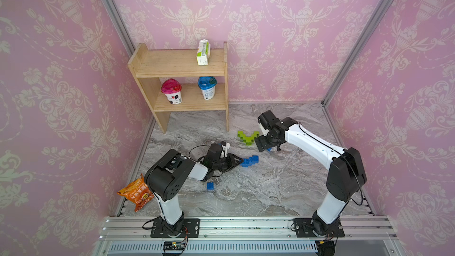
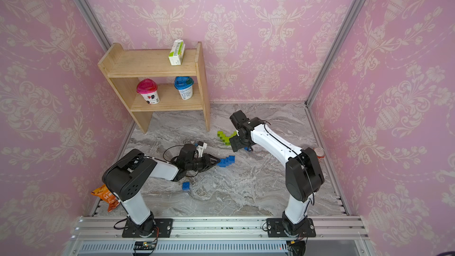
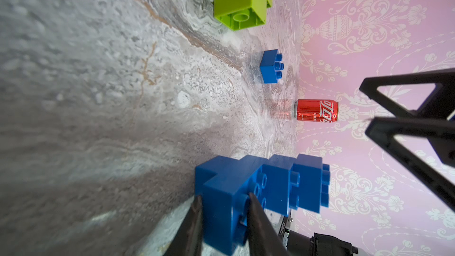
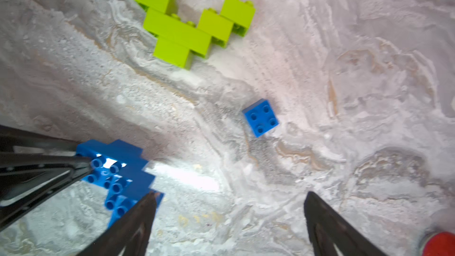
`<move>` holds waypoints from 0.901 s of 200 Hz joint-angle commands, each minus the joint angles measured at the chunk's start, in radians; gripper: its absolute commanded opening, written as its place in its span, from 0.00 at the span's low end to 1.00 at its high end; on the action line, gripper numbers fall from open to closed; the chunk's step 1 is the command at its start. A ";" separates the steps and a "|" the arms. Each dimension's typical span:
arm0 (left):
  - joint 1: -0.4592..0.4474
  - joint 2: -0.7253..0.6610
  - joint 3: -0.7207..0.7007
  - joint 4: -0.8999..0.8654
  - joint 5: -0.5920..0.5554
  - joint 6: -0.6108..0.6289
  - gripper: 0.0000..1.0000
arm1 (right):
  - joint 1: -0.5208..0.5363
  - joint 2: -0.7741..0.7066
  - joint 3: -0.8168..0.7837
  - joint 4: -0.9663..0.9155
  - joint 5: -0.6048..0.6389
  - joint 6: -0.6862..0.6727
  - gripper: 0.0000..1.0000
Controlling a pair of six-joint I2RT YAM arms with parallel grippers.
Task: Assemble the letter v with lego
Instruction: Pick up the lego brick from the center of the board.
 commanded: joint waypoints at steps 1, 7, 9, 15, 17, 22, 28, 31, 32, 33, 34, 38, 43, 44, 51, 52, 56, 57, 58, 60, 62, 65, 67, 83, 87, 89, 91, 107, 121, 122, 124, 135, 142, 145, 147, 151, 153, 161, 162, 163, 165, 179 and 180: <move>-0.002 0.002 0.003 -0.019 0.011 0.025 0.30 | -0.063 0.067 -0.021 0.031 -0.073 -0.183 0.89; -0.001 0.002 0.003 -0.019 0.012 0.025 0.30 | -0.077 0.087 -0.015 0.033 -0.107 -0.226 0.87; -0.002 0.001 0.003 -0.019 0.012 0.025 0.30 | -0.083 0.094 -0.012 0.034 -0.121 -0.241 0.87; -0.001 0.002 0.003 -0.019 0.012 0.025 0.30 | -0.095 0.114 -0.004 0.033 -0.147 -0.283 0.86; -0.001 0.000 0.003 -0.019 0.010 0.025 0.30 | -0.097 0.120 -0.002 0.034 -0.153 -0.299 0.86; -0.002 0.000 0.004 -0.019 0.010 0.025 0.30 | -0.101 0.135 0.005 0.035 -0.167 -0.339 0.85; -0.002 -0.002 0.003 -0.020 0.010 0.025 0.30 | -0.105 0.150 0.010 0.040 -0.174 -0.376 0.85; -0.002 -0.001 0.004 -0.023 0.009 0.025 0.30 | -0.107 0.158 0.012 0.044 -0.172 -0.388 0.85; -0.002 -0.001 0.004 -0.022 0.008 0.025 0.30 | -0.107 0.160 0.014 0.045 -0.172 -0.393 0.84; -0.001 -0.001 0.005 -0.023 0.009 0.025 0.30 | -0.108 0.163 0.015 0.045 -0.171 -0.396 0.84; -0.001 -0.001 0.005 -0.024 0.008 0.025 0.30 | -0.110 0.165 0.017 0.046 -0.170 -0.401 0.83; -0.001 -0.003 0.005 -0.025 0.008 0.026 0.30 | -0.114 0.176 0.025 0.045 -0.169 -0.415 0.82; -0.001 -0.005 0.004 -0.029 0.007 0.027 0.30 | -0.119 0.187 0.035 0.046 -0.171 -0.429 0.81; -0.001 -0.005 0.005 -0.029 0.007 0.028 0.30 | -0.119 0.190 0.036 0.046 -0.171 -0.432 0.81; -0.001 -0.009 0.005 -0.034 0.006 0.030 0.30 | -0.129 0.209 0.051 0.047 -0.178 -0.443 0.77; 0.000 -0.009 0.006 -0.035 0.005 0.030 0.30 | -0.130 0.212 0.055 0.046 -0.179 -0.444 0.77; 0.000 -0.010 0.007 -0.038 0.005 0.032 0.30 | -0.136 0.224 0.066 0.043 -0.180 -0.447 0.76; 0.000 -0.011 0.007 -0.039 0.006 0.032 0.30 | -0.138 0.227 0.069 0.043 -0.181 -0.446 0.75; 0.000 -0.011 0.007 -0.039 0.006 0.032 0.30 | -0.138 0.230 0.071 0.042 -0.182 -0.447 0.75; 0.000 -0.011 0.008 -0.041 0.006 0.033 0.30 | -0.142 0.236 0.076 0.039 -0.185 -0.448 0.74; 0.000 -0.011 0.008 -0.043 0.005 0.032 0.30 | -0.144 0.242 0.081 0.037 -0.186 -0.449 0.72; 0.001 -0.012 0.009 -0.043 0.005 0.034 0.30 | -0.146 0.251 0.087 0.033 -0.188 -0.452 0.72; 0.000 -0.013 0.009 -0.043 0.005 0.034 0.30 | -0.148 0.257 0.091 0.031 -0.187 -0.453 0.71; 0.000 -0.013 0.013 -0.047 0.005 0.033 0.30 | -0.157 0.294 0.114 0.024 -0.182 -0.464 0.71; 0.001 -0.013 0.014 -0.048 0.005 0.035 0.30 | -0.158 0.303 0.117 0.025 -0.181 -0.466 0.71; 0.001 -0.013 0.014 -0.049 0.006 0.034 0.30 | -0.158 0.308 0.119 0.026 -0.181 -0.468 0.71; 0.001 -0.013 0.015 -0.050 0.005 0.035 0.30 | -0.159 0.309 0.121 0.027 -0.181 -0.469 0.71; 0.002 -0.011 0.015 -0.052 0.004 0.036 0.30 | -0.159 0.336 0.136 0.023 -0.175 -0.469 0.70; 0.003 -0.012 0.015 -0.055 0.004 0.037 0.30 | -0.159 0.345 0.137 0.024 -0.177 -0.465 0.68; 0.002 -0.012 0.014 -0.055 0.003 0.038 0.30 | -0.159 0.345 0.138 0.024 -0.178 -0.465 0.67; 0.003 -0.013 0.014 -0.055 0.003 0.038 0.30 | -0.160 0.347 0.138 0.024 -0.181 -0.463 0.65; 0.003 -0.013 0.014 -0.056 0.002 0.039 0.30 | -0.160 0.347 0.134 0.021 -0.189 -0.453 0.59; 0.003 -0.016 0.013 -0.056 0.002 0.040 0.30 | -0.159 0.344 0.124 0.024 -0.198 -0.448 0.55; 0.004 -0.016 0.013 -0.056 0.003 0.039 0.30 | -0.159 0.341 0.119 0.027 -0.200 -0.445 0.54; 0.005 -0.015 0.012 -0.057 0.002 0.040 0.30 | -0.159 0.340 0.115 0.029 -0.201 -0.444 0.53; 0.005 -0.015 0.013 -0.056 0.001 0.040 0.30 | -0.160 0.336 0.108 0.031 -0.202 -0.443 0.50; 0.005 -0.015 0.012 -0.056 0.001 0.040 0.30 | -0.160 0.335 0.106 0.032 -0.201 -0.440 0.49; 0.006 -0.016 0.010 -0.055 0.002 0.038 0.30 | -0.160 0.331 0.096 0.030 -0.200 -0.430 0.44; 0.006 -0.015 0.011 -0.054 0.002 0.038 0.30 | -0.159 0.330 0.095 0.030 -0.200 -0.428 0.43; 0.007 -0.015 0.011 -0.055 0.003 0.037 0.30 | -0.159 0.329 0.094 0.030 -0.199 -0.426 0.42; 0.007 -0.015 0.010 -0.055 0.002 0.037 0.30 | -0.159 0.327 0.092 0.029 -0.199 -0.425 0.40; 0.008 -0.016 0.010 -0.055 0.001 0.039 0.30 | -0.159 0.310 0.068 0.039 -0.200 -0.404 0.32; 0.008 -0.016 0.009 -0.055 0.001 0.038 0.30 | -0.159 0.307 0.067 0.039 -0.201 -0.401 0.32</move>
